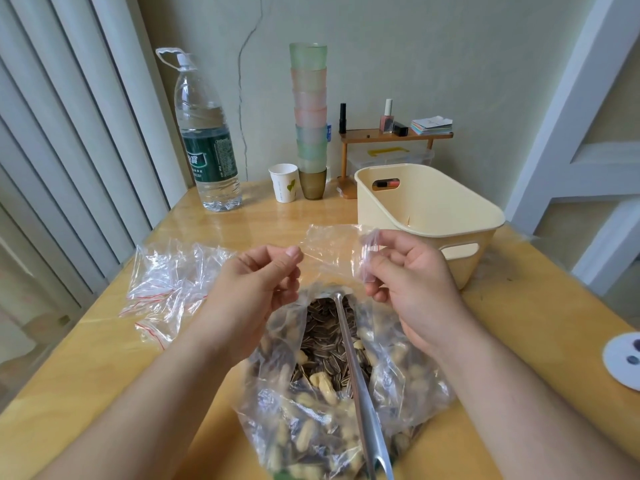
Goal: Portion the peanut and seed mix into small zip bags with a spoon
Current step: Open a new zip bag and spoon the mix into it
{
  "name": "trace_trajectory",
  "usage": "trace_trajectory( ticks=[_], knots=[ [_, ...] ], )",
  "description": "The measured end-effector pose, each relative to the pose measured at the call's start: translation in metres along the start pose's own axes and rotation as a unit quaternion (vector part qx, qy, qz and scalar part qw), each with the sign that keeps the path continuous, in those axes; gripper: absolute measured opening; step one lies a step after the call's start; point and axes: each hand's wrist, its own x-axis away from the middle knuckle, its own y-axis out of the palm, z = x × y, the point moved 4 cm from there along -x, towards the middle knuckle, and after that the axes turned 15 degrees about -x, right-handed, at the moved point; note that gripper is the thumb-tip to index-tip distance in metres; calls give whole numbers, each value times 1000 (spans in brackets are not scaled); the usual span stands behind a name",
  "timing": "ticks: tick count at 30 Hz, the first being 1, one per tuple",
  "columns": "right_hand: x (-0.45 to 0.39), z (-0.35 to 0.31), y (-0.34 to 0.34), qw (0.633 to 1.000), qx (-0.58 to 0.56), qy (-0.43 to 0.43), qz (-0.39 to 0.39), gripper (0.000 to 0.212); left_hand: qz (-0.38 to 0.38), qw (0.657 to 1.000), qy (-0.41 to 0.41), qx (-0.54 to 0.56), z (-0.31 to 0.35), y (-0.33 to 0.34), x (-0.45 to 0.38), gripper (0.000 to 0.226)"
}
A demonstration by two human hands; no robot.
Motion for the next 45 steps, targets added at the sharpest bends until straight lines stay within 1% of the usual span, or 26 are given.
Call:
trace_trajectory(
  ticks=[1,2,3,4,5,6,7,8,9,12,14,18,21,23,25,27,28,30,32,36,38,40,43,45],
  knots=[
    [0,0,1,1000,-2,5,-3,24,40,997,30,-52,1,-3,0,21],
    [1,1,3,1000,0,9,-10,26,84,986,80,-123,4,-7,1,23],
    [2,2,4,1000,10,10,-16,25,118,959,149,-210,9,-10,4,24],
    [3,3,5,999,23,10,-23,24,130,912,232,-313,15,-9,9,30],
    [4,4,6,999,43,8,-32,22,117,847,308,-417,21,-5,14,45],
    [5,4,8,997,66,2,-43,18,91,786,365,-491,23,1,17,64],
    [6,5,10,995,89,-6,-55,13,68,747,391,-533,21,6,19,80],
    [8,7,11,992,107,-11,-65,9,52,736,391,-550,19,10,19,89],
    [10,7,12,990,121,-13,-74,9,46,740,381,-552,17,13,18,91],
    [14,7,15,981,172,-25,-88,17,25,763,356,-539,9,16,17,81],
    [15,5,14,977,195,-32,-84,23,1,775,339,-534,7,18,17,79],
    [11,5,10,973,221,-35,-61,32,3,773,331,-542,8,21,19,87],
    [8,6,7,976,214,-21,-45,37,24,766,336,-547,14,19,22,80],
    [7,6,6,975,215,-14,-46,37,42,762,342,-548,17,17,23,77],
    [6,7,7,974,217,-24,-53,34,38,765,342,-545,17,16,23,77],
    [6,6,8,976,204,-50,-54,20,21,766,346,-541,17,18,24,75],
    [5,5,7,977,196,-66,-52,17,16,765,350,-541,17,18,25,72],
    [4,4,5,978,180,-92,-50,19,13,760,355,-544,17,19,25,71],
    [3,5,3,978,173,-104,-49,17,16,756,357,-548,17,20,25,73],
    [5,5,4,980,154,-116,-46,18,41,757,366,-540,20,20,27,72],
    [6,4,6,983,141,-106,-53,19,54,763,370,-528,22,20,28,67],
    [8,2,7,985,132,-94,-64,18,59,777,362,-512,23,20,29,64],
    [9,0,8,986,123,-89,-76,14,41,812,329,-480,21,16,28,55],
    [8,2,8,983,131,-88,-90,14,24,821,325,-468,20,15,27,47]
  ],
)
